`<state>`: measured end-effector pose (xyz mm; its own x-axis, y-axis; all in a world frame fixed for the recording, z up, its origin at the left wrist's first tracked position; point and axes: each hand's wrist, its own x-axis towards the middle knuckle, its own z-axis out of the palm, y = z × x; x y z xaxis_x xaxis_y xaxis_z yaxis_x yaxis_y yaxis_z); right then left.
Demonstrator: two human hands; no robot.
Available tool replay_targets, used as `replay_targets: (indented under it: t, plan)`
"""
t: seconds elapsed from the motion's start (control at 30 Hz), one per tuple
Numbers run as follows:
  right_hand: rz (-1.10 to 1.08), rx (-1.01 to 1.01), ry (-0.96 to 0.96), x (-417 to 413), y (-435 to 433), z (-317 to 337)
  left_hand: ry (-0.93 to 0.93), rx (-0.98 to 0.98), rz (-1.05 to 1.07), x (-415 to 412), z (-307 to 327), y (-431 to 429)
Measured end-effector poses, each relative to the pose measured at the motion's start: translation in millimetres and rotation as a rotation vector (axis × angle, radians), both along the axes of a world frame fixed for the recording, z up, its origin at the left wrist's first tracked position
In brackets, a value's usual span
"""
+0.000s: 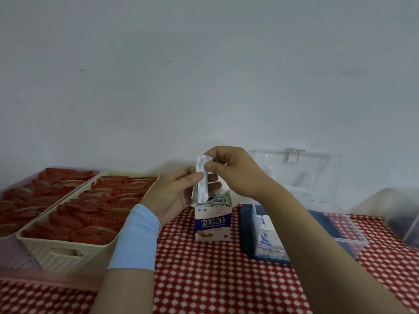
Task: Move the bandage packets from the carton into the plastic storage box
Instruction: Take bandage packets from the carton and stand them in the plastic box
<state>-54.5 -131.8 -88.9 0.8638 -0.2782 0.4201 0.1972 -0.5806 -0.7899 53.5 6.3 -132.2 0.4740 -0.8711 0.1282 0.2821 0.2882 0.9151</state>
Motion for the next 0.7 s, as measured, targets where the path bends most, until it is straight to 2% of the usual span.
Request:
replay_targets:
  t: [0.13, 0.23, 0.33, 0.5, 0.57, 0.7]
  plan:
    - [-0.063, -0.001, 0.035, 7, -4, -7, -0.045, 0.015, 0.101, 1, -3, -2]
    - [-0.202, -0.299, 0.196, 8, -13, -11, -0.080, 0.050, 0.249, 7, -1, -2]
    - [-0.231, -0.626, 0.386, 6, -11, -13, -0.098, 0.092, 0.356, 11, -1, -3]
    - [-0.286, -1.041, 0.443, 18, 6, -15, -0.172, 0.178, 0.420, 10, -2, -6]
    - [-0.288, -1.112, 0.465, 20, 9, -19, -0.195, 0.203, 0.441, 11, -3, -6]
    - [-0.292, -1.116, 0.537, 22, 7, -27, -0.174, 0.201, 0.488, 8, -1, -4]
